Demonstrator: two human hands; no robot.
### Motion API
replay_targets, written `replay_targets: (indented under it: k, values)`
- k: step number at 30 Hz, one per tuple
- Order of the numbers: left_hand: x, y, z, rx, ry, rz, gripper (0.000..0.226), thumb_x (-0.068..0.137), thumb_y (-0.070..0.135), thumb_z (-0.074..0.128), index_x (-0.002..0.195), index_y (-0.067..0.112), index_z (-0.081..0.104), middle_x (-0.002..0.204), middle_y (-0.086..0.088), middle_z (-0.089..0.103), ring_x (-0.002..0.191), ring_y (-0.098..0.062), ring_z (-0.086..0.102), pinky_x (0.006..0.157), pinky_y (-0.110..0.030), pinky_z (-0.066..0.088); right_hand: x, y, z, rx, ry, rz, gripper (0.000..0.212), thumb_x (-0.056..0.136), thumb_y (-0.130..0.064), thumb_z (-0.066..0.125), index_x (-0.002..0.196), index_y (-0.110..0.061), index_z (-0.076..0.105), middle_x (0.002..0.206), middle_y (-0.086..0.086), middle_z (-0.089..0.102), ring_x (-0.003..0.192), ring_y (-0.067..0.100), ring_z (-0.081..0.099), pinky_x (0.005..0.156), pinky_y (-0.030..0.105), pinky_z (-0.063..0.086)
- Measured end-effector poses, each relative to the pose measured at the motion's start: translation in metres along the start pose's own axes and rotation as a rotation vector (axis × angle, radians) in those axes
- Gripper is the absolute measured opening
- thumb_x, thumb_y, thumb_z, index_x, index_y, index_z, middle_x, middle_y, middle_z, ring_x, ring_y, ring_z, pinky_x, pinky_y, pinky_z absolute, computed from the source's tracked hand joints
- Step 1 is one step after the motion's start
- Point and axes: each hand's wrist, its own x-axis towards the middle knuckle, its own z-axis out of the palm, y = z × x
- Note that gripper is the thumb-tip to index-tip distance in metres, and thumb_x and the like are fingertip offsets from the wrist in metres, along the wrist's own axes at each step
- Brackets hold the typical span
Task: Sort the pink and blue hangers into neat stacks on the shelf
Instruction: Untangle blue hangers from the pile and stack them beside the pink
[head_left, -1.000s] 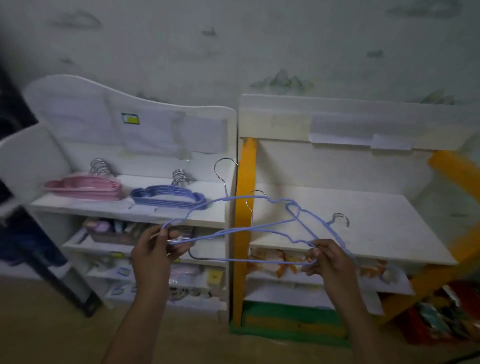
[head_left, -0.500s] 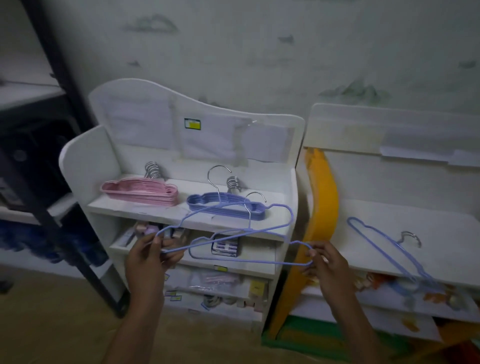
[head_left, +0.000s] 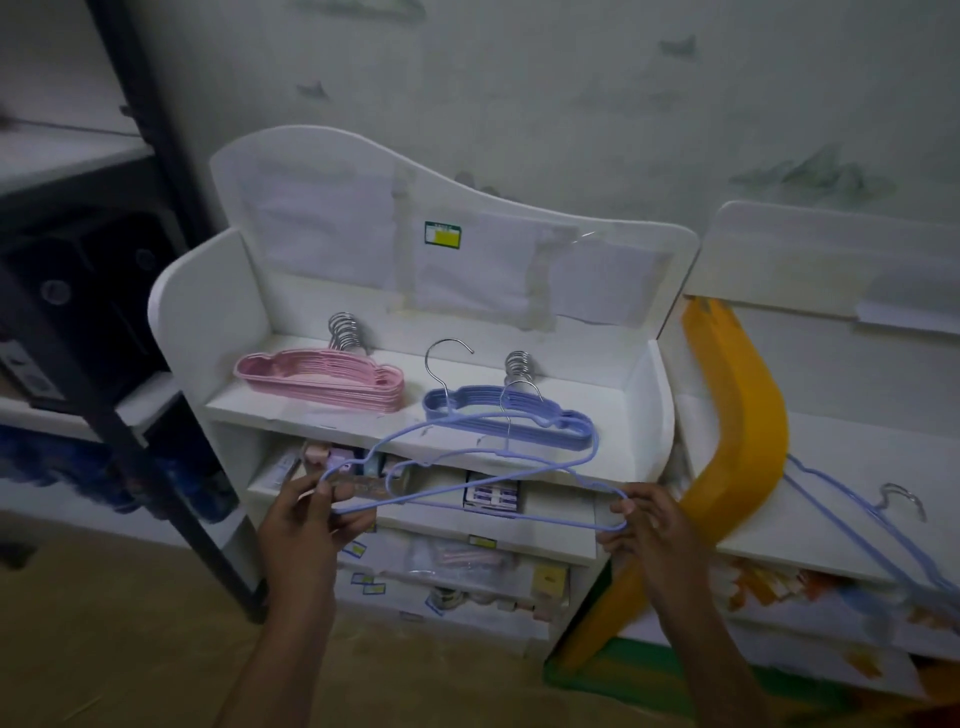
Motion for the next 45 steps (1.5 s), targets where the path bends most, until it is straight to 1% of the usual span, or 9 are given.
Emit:
replay_targets:
  k: [7, 12, 15, 19, 27, 31, 35, 39, 45]
  values:
    - [0.037, -0.007, 0.017, 0.034, 0.053, 0.012, 0.016, 0.1, 0.006, 0.05, 0.104, 0.003, 0.065, 0.085, -0.017, 0.065, 0.06, -0.018, 0.069, 0.056, -0.025, 0.059, 0.056, 0.017, 0.016, -0.009, -0.013, -0.007, 0.014, 0.099, -0.006, 0.051, 0.1, -0.014, 0.062, 0.094, 0.016, 0.068, 0.062, 0.037, 0.07, 0.057, 0.035, 0.059]
    - [0.072, -0.006, 0.047, 0.025, 0.057, 0.038, 0.022, 0.1, 0.007, 0.049, 0.112, -0.009, 0.059, 0.087, -0.025, 0.062, 0.072, -0.029, 0.067, 0.06, -0.029, 0.06, 0.106, 0.016, 0.028, 0.0, -0.011, -0.034, 0.014, 0.098, -0.004, 0.051, 0.097, -0.015, 0.061, 0.092, 0.013, 0.067, 0.059, 0.036, 0.069, 0.055, 0.032, 0.058]
    - [0.087, -0.008, 0.068, 0.019, 0.059, 0.042, 0.022, 0.1, 0.006, 0.049, 0.113, -0.009, 0.058, 0.084, -0.02, 0.06, 0.058, -0.019, 0.066, 0.058, -0.028, 0.06, 0.134, 0.018, 0.029, 0.016, -0.015, -0.013, 0.012, 0.097, -0.005, 0.053, 0.097, -0.014, 0.062, 0.088, 0.014, 0.068, 0.06, 0.037, 0.069, 0.057, 0.035, 0.058]
    - [0.098, -0.01, 0.09, 0.05, 0.048, 0.064, 0.015, 0.1, 0.007, 0.049, 0.104, -0.001, 0.061, 0.086, -0.018, 0.062, 0.05, -0.018, 0.064, 0.056, -0.027, 0.06, 0.161, 0.022, 0.029, 0.038, -0.004, 0.011, 0.013, 0.095, -0.003, 0.054, 0.094, -0.012, 0.063, 0.083, 0.014, 0.067, 0.059, 0.04, 0.068, 0.055, 0.035, 0.058]
    - [0.116, -0.023, 0.111, 0.093, 0.053, 0.027, 0.016, 0.099, 0.006, 0.051, 0.106, -0.002, 0.063, 0.086, -0.017, 0.062, 0.051, -0.019, 0.064, 0.056, -0.028, 0.059, 0.195, 0.039, 0.031, 0.067, 0.01, 0.09, 0.015, 0.092, 0.003, 0.055, 0.092, -0.009, 0.064, 0.071, 0.007, 0.069, 0.057, 0.041, 0.067, 0.05, 0.028, 0.056]
    - [0.13, -0.028, 0.12, 0.099, 0.039, 0.004, 0.015, 0.1, 0.008, 0.051, 0.103, 0.0, 0.063, 0.088, -0.019, 0.063, 0.058, -0.029, 0.063, 0.055, -0.028, 0.059, 0.205, 0.047, 0.03, 0.049, 0.017, 0.133, 0.015, 0.091, 0.002, 0.056, 0.093, -0.01, 0.065, 0.074, 0.008, 0.07, 0.06, 0.041, 0.069, 0.052, 0.031, 0.058]
    - [0.145, -0.036, 0.131, 0.117, 0.003, -0.018, 0.014, 0.099, 0.007, 0.051, 0.099, 0.003, 0.064, 0.085, -0.017, 0.064, 0.054, -0.021, 0.067, 0.051, -0.027, 0.058, 0.21, 0.055, 0.031, -0.034, 0.054, 0.146, 0.014, 0.092, 0.0, 0.057, 0.092, -0.011, 0.066, 0.078, 0.01, 0.07, 0.058, 0.038, 0.07, 0.055, 0.034, 0.06]
    - [0.163, -0.044, 0.138, 0.137, -0.048, -0.033, 0.016, 0.099, 0.003, 0.05, 0.105, -0.003, 0.064, 0.087, -0.021, 0.063, 0.054, -0.019, 0.065, 0.055, -0.027, 0.059, 0.213, 0.062, 0.033, -0.202, 0.11, 0.109, 0.014, 0.093, -0.002, 0.058, 0.094, -0.011, 0.068, 0.085, 0.016, 0.068, 0.054, 0.028, 0.07, 0.054, 0.036, 0.06]
    - [0.183, -0.054, 0.143, 0.151, -0.129, -0.069, 0.015, 0.099, 0.003, 0.05, 0.105, -0.004, 0.063, 0.089, -0.023, 0.062, 0.053, -0.021, 0.063, 0.055, -0.03, 0.06, 0.213, 0.064, 0.033, -0.506, 0.162, 0.031, 0.013, 0.094, -0.017, 0.059, 0.097, -0.02, 0.072, 0.079, -0.003, 0.072, 0.063, 0.014, 0.069, 0.065, 0.042, 0.059]
